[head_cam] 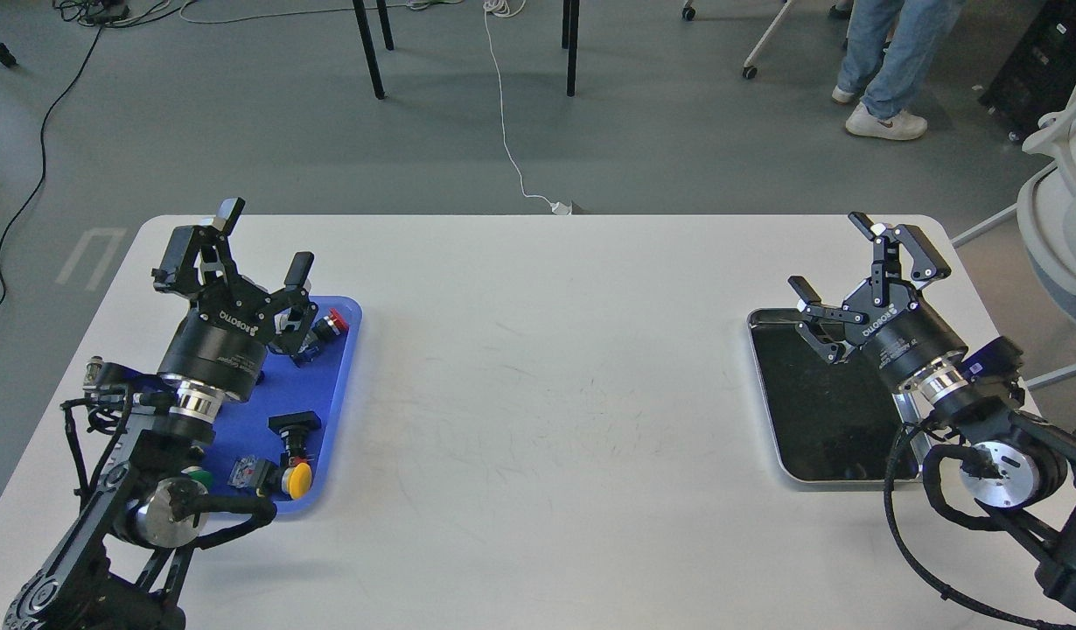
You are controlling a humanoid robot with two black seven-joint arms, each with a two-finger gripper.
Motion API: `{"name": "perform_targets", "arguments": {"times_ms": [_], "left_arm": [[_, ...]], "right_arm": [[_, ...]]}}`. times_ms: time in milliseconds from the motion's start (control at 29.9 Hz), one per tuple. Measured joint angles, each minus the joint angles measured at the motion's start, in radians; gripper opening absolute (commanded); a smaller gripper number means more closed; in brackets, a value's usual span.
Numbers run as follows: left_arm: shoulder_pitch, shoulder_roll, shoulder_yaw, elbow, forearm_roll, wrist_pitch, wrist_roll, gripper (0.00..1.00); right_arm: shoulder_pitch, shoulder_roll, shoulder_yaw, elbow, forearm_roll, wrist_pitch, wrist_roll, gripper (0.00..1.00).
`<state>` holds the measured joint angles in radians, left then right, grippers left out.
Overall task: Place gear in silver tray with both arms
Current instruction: 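Move the left gripper down over the blue tray toward a black gear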
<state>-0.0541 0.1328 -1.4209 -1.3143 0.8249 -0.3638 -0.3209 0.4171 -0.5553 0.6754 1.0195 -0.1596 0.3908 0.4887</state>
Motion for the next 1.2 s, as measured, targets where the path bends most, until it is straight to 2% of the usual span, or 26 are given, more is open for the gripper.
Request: {"name": "perform_targets", "arguments": {"times_ms": [635,835,935,1136,1203], "left_arm": [[-0.017,0.066,0.016,0.045,-0.002,-0.005,-0.011,0.98],[-0.008,0.098,0.019,0.057,0.002,-0.013,-0.067,0.98],[-0.006,0.161,0.044,0.038,0.012,-0.037,-0.08,0.98],[-0.018,0.398,0.096,-0.071,0.108,-0.12,-0.091,0.98],[-0.024,0.475,0.1,-0.108,0.213,-0.124,-0.116,0.98]], "right_arm": [[0.003,0.029,0.031,-0.055,0.0,0.005,0.0,0.99],[0.012,0.036,0.022,-0.106,0.0,0.007,0.0,0.99],[0.015,0.037,0.022,-0.108,0.0,0.008,0.0,0.99],[0.013,0.037,0.023,-0.107,0.0,0.008,0.0,0.99],[0.012,0.037,0.024,-0.106,0.0,0.006,0.0,0.99]]}}
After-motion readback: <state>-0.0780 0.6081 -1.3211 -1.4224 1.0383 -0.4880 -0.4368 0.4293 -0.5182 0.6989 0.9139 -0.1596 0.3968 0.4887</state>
